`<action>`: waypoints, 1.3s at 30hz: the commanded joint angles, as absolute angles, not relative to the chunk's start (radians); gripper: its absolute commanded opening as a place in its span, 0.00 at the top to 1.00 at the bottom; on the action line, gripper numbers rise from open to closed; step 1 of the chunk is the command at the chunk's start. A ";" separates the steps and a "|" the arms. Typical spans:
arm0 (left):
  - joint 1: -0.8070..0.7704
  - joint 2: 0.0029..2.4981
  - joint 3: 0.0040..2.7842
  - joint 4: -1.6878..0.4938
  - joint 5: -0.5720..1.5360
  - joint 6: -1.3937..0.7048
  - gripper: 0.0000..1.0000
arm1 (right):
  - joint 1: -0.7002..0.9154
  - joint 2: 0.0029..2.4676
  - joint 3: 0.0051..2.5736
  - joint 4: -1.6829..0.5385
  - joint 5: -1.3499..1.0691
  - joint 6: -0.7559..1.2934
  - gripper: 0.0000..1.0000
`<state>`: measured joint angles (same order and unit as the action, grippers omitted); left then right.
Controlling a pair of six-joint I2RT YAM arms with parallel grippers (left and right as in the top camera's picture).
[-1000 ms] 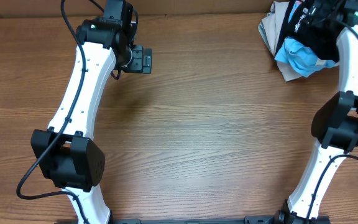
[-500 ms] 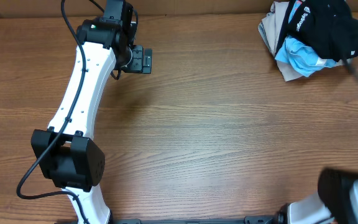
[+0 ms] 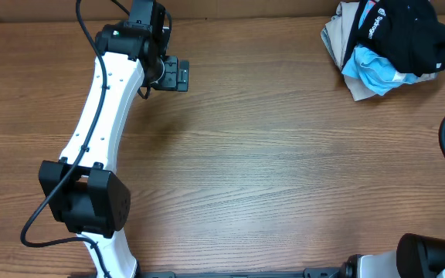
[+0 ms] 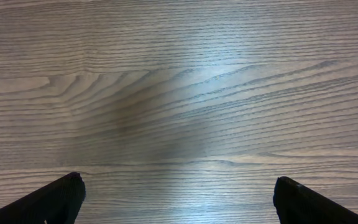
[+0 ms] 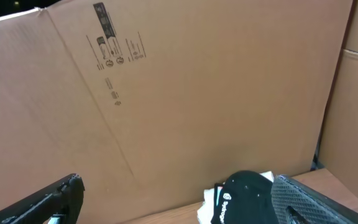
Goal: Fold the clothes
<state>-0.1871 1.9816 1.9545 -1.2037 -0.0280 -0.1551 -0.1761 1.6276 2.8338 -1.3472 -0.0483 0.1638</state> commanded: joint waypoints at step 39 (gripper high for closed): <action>-0.182 1.992 1.951 -1.203 -0.036 -0.158 0.00 | 0.074 0.448 0.391 0.138 0.002 0.153 0.00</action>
<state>-0.1871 1.9816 1.9545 -1.2037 -0.0311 -0.1551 0.0673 0.5552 0.5106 0.1143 -0.0002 0.1558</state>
